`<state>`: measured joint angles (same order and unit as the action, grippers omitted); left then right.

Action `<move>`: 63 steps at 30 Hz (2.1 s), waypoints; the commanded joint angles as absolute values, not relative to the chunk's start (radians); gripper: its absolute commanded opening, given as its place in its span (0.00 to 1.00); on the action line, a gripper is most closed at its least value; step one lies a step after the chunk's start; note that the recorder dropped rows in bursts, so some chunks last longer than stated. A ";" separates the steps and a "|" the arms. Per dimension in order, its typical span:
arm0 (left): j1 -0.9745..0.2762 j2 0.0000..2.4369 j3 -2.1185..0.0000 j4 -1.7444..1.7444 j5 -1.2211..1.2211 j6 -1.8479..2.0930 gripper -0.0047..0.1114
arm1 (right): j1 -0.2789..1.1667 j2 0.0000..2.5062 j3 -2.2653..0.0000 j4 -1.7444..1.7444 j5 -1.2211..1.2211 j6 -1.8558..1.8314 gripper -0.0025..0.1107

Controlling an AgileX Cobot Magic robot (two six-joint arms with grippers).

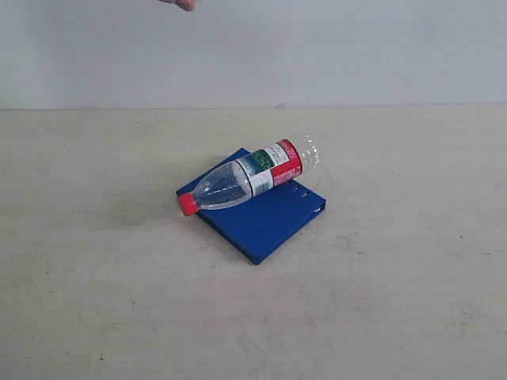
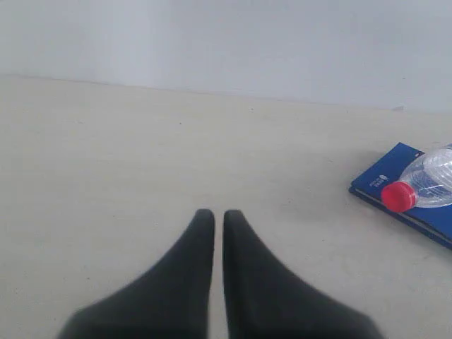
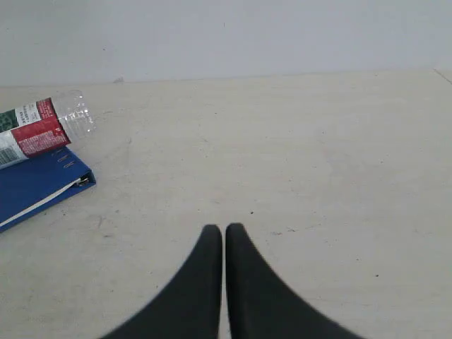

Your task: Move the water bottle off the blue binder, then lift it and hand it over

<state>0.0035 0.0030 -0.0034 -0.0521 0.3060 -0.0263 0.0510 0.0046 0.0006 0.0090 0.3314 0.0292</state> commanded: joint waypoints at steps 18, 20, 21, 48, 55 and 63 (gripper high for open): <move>-0.001 0.000 0.000 -0.063 0.295 -0.024 0.08 | 0.051 0.000 0.000 0.493 -0.051 0.359 0.02; -0.001 0.000 0.000 -0.063 0.295 -0.024 0.08 | 0.051 0.000 0.000 0.495 -0.136 0.414 0.02; -0.001 0.000 0.000 -0.063 0.295 -0.024 0.08 | 0.051 0.000 0.000 0.495 -0.172 0.407 0.02; -0.001 0.000 0.000 -0.063 0.295 -0.024 0.08 | 0.513 1.403 -0.727 -1.679 -0.684 1.205 0.19; -0.001 0.000 0.000 -0.063 0.295 -0.024 0.08 | 0.878 1.618 -0.902 -1.744 0.045 0.962 0.56; -0.001 0.000 0.000 -0.063 0.295 -0.024 0.08 | 1.036 2.033 -1.105 -1.744 0.537 0.857 0.58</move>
